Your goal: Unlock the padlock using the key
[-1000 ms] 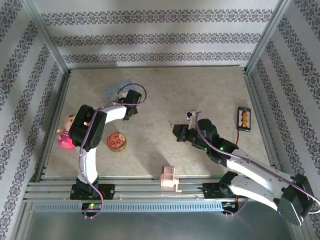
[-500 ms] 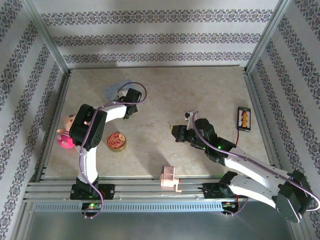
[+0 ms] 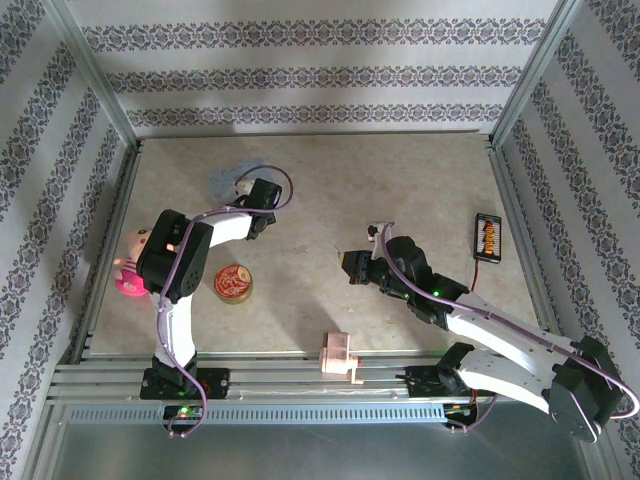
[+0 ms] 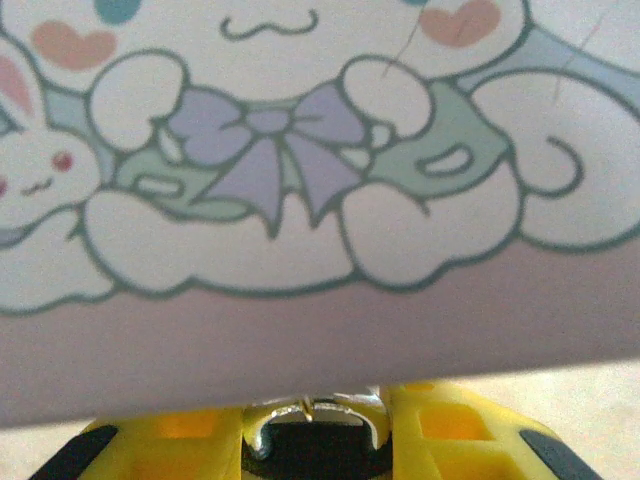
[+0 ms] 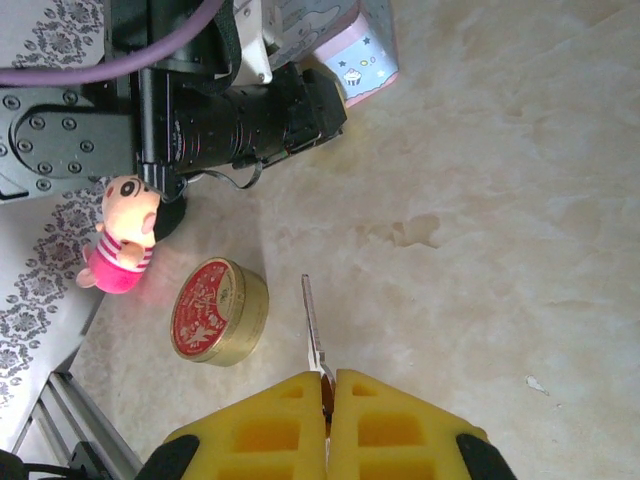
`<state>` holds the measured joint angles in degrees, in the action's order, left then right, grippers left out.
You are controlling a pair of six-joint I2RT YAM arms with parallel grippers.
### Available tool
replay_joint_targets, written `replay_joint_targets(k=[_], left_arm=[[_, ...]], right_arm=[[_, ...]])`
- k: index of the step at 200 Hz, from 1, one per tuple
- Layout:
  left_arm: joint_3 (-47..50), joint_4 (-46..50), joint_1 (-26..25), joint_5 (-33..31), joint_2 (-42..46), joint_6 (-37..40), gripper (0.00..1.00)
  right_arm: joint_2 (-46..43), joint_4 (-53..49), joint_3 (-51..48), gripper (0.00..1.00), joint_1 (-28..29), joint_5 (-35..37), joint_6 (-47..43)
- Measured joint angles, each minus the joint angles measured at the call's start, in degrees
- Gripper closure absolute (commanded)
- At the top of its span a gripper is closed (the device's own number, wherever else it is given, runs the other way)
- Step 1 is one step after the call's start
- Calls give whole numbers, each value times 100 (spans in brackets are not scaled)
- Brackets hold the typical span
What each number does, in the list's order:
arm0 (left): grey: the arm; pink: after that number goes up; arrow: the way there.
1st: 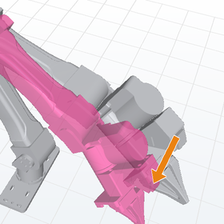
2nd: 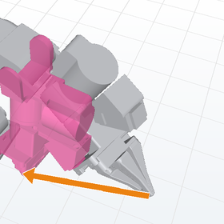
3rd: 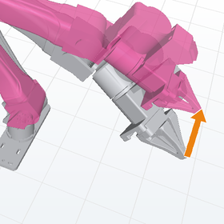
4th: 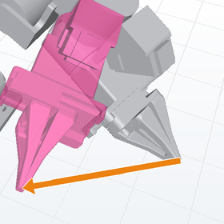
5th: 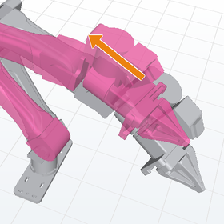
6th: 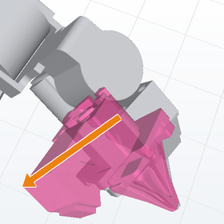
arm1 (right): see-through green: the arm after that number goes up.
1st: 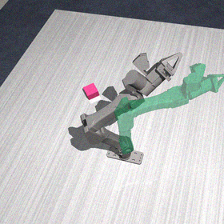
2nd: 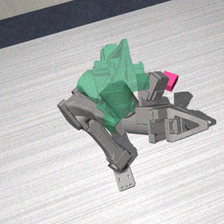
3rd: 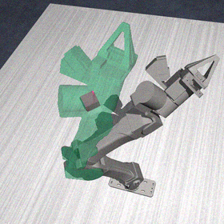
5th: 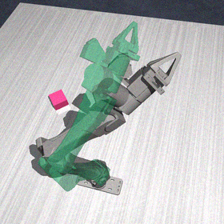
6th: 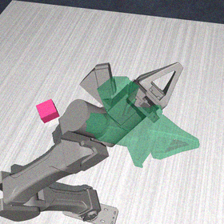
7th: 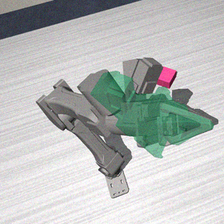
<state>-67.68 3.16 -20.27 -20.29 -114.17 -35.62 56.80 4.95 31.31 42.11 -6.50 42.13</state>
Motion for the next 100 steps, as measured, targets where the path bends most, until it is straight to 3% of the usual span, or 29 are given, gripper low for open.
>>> replay_joint_targets(k=[36,100], left_arm=[[511,-153,-208,101,361,-4,95],[1152,-160,-1088,424,929,-114,95]], right_arm=[[0,68,-2,100,0,2,17],[0,122,-387,100,0,149,83]])
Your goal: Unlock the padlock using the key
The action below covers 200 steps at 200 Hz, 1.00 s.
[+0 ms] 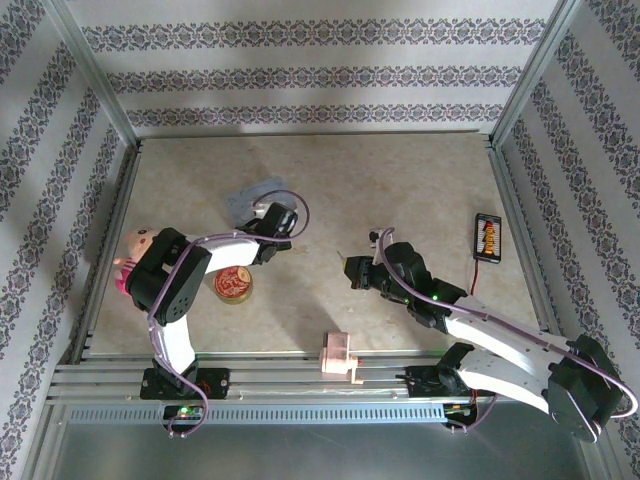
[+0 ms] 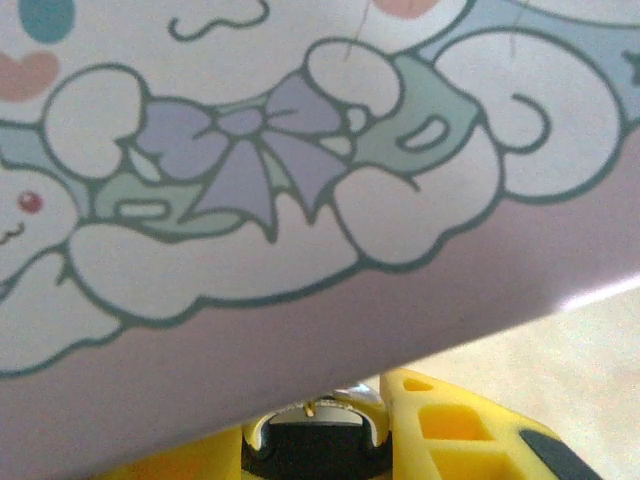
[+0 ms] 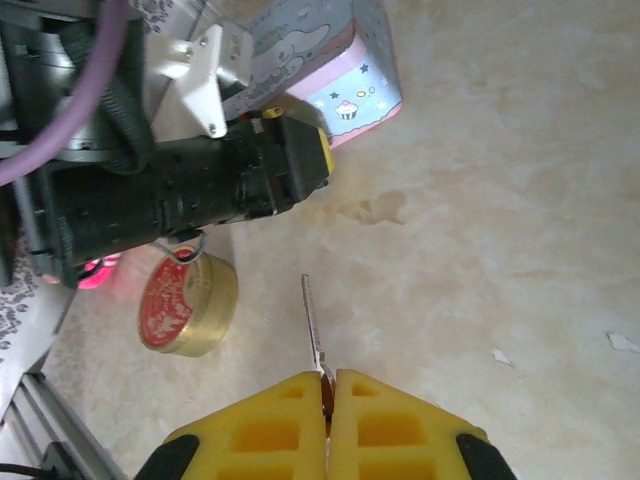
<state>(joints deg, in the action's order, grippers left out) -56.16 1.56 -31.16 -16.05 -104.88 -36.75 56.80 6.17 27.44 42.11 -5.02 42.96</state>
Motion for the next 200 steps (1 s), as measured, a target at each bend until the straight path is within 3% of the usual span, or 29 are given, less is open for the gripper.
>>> replay_joint_targets(k=[88,156,200], left_arm=[[334,7,-1346,-46,365,-1213,94],[254,190,-1379,-63,400,-1659,93],[-492,715,-1373,42,140,-1867,93]], right_arm=[[769,505,-424,100,212,420,-15],[1969,1777,-531,100,463,586,-109],[2739,2568,-555,100,531,608,-131]])
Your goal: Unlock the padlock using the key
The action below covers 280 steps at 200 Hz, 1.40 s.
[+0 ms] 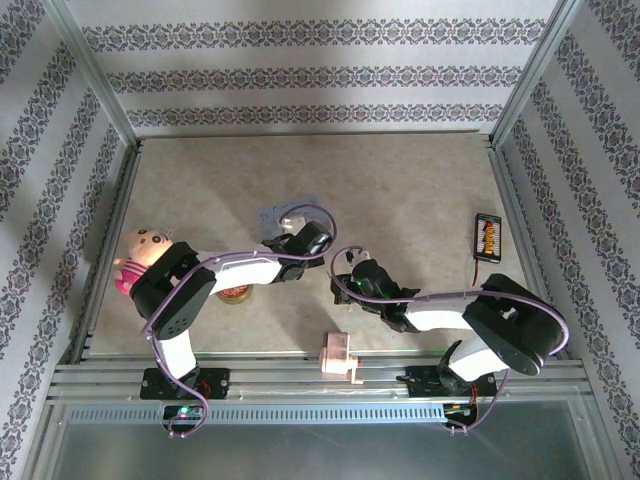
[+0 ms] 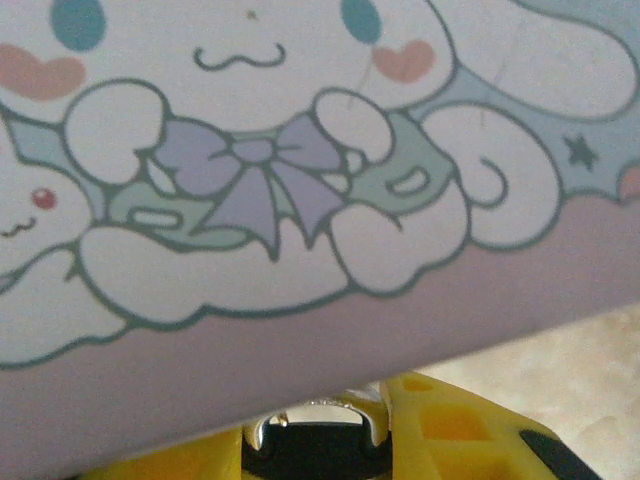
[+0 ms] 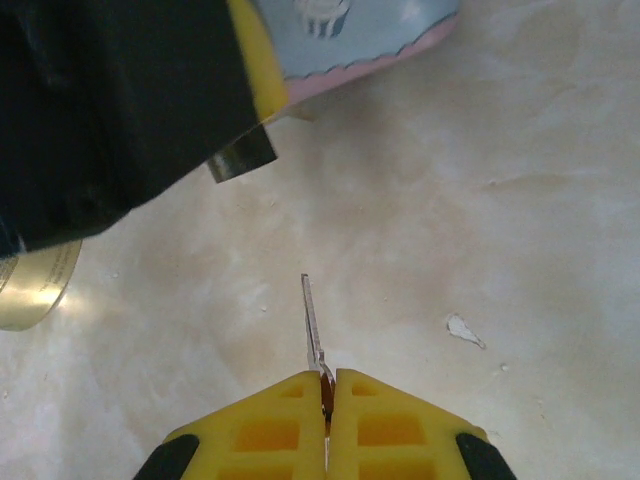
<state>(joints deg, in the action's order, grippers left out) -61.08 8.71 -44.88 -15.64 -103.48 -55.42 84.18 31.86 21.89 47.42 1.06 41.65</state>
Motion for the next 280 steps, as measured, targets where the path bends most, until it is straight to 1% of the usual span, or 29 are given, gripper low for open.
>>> replay_joint_targets(k=[31,132,231,280], left_arm=[[-422,227,15,136,-267,-61,93],[-299,197,142,855,-269,-321,93],[-203,-44,275,1246,-254,-529,94],[-153,-144,302,1318,-254,-564,94]], right_arm=[[216,396,0,100,0,0,-33],[560,1108,2,100,-44,-4,-284],[938,1504,0,100,-81,-4,-302],[1069,1685,-37,100,-81,-2,-299]])
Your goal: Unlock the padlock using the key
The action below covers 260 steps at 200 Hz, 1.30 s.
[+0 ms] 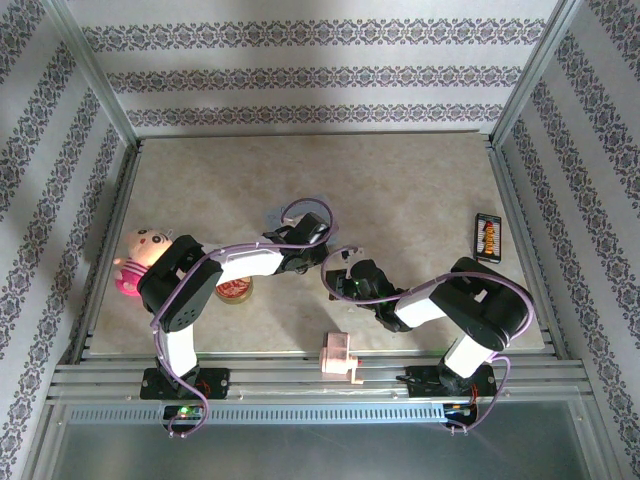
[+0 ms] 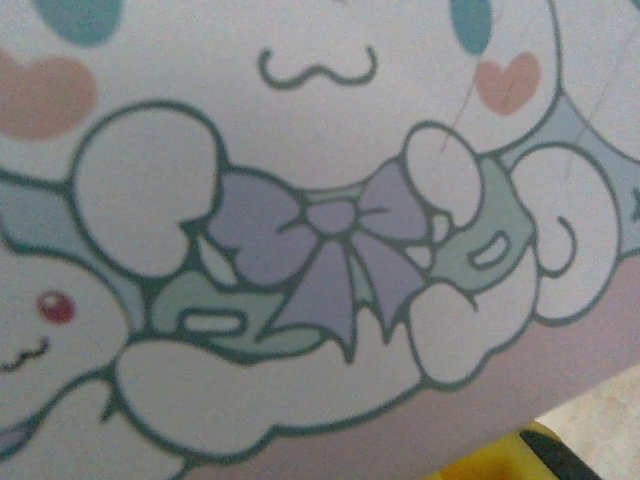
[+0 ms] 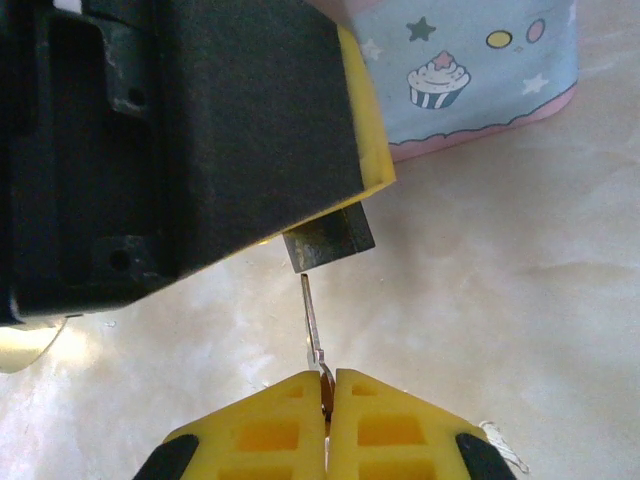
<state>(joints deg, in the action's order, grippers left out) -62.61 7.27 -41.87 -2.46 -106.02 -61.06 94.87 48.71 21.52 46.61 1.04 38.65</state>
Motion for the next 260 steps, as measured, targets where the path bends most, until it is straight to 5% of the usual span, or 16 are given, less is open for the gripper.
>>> replay_joint_targets(k=[260], left_arm=[[79,-105,37,195,42,-118,94]], right_arm=[[234,769,-332,100,15,153,-155]])
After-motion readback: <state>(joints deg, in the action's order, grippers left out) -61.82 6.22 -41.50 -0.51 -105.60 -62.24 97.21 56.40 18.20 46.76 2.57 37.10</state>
